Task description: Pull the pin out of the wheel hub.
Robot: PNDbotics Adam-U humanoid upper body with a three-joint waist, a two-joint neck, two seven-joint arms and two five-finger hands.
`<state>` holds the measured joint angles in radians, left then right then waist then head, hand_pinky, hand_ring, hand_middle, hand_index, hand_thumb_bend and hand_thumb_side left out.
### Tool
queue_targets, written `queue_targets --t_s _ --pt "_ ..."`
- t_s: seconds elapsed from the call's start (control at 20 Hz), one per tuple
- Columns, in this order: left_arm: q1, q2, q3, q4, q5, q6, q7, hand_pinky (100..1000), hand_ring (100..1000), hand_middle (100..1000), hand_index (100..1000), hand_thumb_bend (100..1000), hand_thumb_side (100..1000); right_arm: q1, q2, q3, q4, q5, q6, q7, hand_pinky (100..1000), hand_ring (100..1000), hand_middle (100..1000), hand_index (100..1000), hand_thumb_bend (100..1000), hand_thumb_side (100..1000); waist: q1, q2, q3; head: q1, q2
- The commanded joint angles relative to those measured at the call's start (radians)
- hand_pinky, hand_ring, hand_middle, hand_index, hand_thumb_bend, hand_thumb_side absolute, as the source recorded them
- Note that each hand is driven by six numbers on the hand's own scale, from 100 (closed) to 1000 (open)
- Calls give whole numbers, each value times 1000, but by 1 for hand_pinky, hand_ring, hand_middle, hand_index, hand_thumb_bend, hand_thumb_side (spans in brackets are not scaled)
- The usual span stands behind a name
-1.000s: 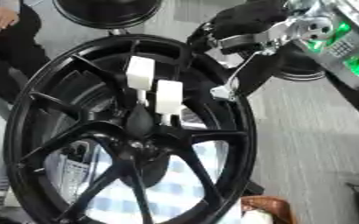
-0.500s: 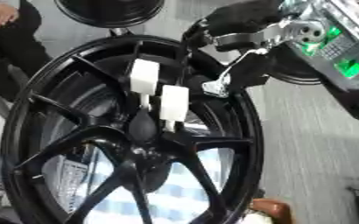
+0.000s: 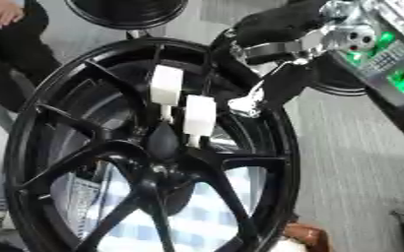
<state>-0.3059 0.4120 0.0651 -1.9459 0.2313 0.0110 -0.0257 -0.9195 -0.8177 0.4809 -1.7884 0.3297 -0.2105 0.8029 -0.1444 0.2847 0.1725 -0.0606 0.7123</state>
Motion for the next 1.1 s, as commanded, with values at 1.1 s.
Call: queue_targets --t_s 1.1 --pt "3 12 18 2 4 7 14 903 730 623 844 100 741 34 -51 72 -64 44 268 -85 892 872 744 840 112 905 -19 -45 11 16 58"
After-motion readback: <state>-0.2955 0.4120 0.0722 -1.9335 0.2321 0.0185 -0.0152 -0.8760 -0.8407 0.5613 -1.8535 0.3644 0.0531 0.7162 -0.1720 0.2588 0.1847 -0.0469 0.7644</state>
